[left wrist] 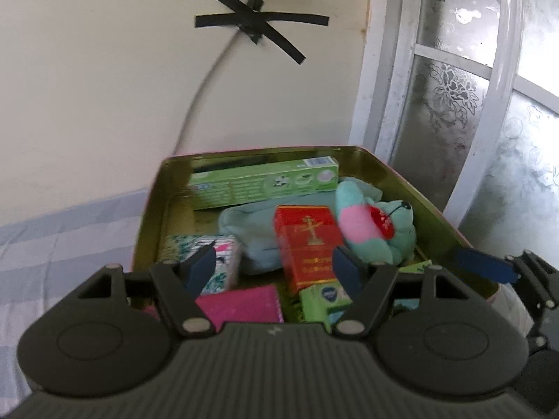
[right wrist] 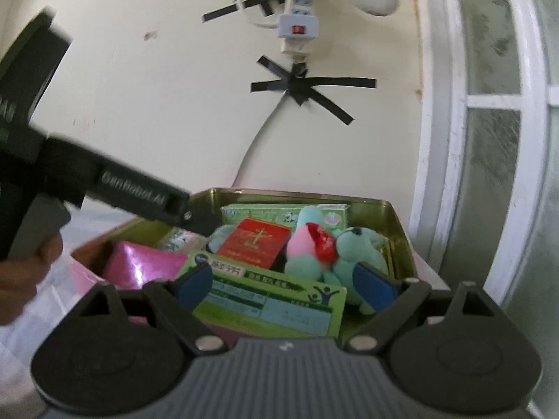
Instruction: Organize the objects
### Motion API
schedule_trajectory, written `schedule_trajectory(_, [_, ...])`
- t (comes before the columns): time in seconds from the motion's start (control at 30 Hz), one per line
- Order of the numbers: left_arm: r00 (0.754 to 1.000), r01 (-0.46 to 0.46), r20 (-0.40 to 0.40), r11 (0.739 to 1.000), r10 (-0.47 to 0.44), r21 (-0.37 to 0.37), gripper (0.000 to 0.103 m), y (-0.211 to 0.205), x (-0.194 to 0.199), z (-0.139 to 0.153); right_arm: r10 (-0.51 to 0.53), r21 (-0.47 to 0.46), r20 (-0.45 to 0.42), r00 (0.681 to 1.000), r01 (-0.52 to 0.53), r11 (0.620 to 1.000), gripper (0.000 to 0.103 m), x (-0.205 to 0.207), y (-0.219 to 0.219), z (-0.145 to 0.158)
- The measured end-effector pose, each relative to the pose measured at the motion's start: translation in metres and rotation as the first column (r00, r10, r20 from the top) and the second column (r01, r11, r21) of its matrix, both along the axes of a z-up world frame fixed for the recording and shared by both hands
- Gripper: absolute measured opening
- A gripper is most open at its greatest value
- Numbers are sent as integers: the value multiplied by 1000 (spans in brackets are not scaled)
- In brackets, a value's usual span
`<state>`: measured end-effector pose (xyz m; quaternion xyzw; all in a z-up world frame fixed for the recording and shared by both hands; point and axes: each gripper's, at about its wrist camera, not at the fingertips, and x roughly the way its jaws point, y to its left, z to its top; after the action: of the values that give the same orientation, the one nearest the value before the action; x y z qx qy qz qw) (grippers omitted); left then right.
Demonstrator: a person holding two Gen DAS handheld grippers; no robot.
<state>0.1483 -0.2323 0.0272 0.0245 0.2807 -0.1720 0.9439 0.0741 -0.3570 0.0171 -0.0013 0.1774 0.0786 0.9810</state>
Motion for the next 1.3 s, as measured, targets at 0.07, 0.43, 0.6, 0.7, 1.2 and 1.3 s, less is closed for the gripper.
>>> schedule_trajectory(0.07, [1000,-11,6,1000,11,10,75,5,-6,1,-14,47,1,1000,14,999,91,-10,-3,2])
schedule_trajectory(0.43, [997,-30,68,999,27,42,77,24,-60,6,-98,259,30,995,87,962,91,-67,-7,26])
schedule_trajectory(0.6, [995,-36,94,998,32,43,92,34,-87,4,-79,359,-6,997,76,930,92,-81,-7,29])
schedule_trajectory(0.7, [995,-39,98,998,34,52,94,42,-102,1,-65,405,-34,997,73,911,92,-88,-4,27])
schedule_trajectory(1.2, [995,-67,76,994,60,81,103,63,-150,-9,-45,465,-75,996,75,882,96,-117,18,31])
schedule_trajectory(1.3, [994,-89,79,991,81,104,103,65,-156,-12,-49,454,-68,996,75,888,97,-122,24,34])
